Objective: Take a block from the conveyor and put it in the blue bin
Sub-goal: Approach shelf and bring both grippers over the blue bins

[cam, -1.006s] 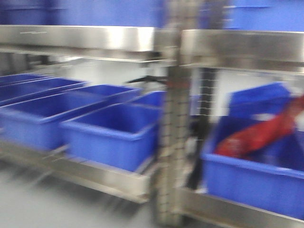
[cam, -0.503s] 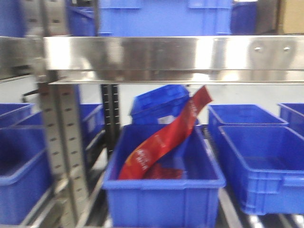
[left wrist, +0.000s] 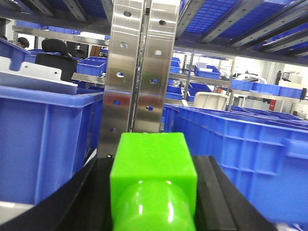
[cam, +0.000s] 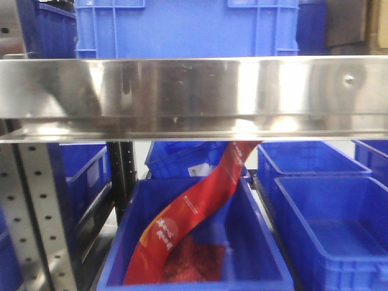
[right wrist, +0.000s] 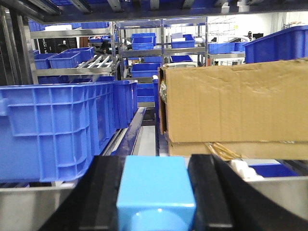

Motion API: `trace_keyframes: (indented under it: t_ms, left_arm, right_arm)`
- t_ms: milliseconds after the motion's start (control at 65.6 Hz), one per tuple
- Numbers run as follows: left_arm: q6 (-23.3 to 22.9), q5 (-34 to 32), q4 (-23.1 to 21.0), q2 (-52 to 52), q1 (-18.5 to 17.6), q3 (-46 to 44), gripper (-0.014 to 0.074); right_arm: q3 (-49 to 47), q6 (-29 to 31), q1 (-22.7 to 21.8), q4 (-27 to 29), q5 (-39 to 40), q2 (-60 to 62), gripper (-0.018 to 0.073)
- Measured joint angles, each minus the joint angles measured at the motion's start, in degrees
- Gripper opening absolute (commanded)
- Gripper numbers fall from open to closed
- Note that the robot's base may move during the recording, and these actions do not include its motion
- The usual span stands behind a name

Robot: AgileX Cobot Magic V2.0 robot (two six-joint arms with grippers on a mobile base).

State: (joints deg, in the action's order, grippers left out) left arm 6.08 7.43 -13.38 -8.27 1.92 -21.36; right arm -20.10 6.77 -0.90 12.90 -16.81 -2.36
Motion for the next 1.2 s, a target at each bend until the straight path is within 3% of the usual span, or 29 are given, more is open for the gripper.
trace_keyframes:
  t_ms: [1204]
  left_arm:
    - [0.0,0.0,0.0,0.0,0.0,0.0,-0.0111]
  right_arm:
    - [0.0,0.0,0.0,0.0,0.0,0.0,-0.0167]
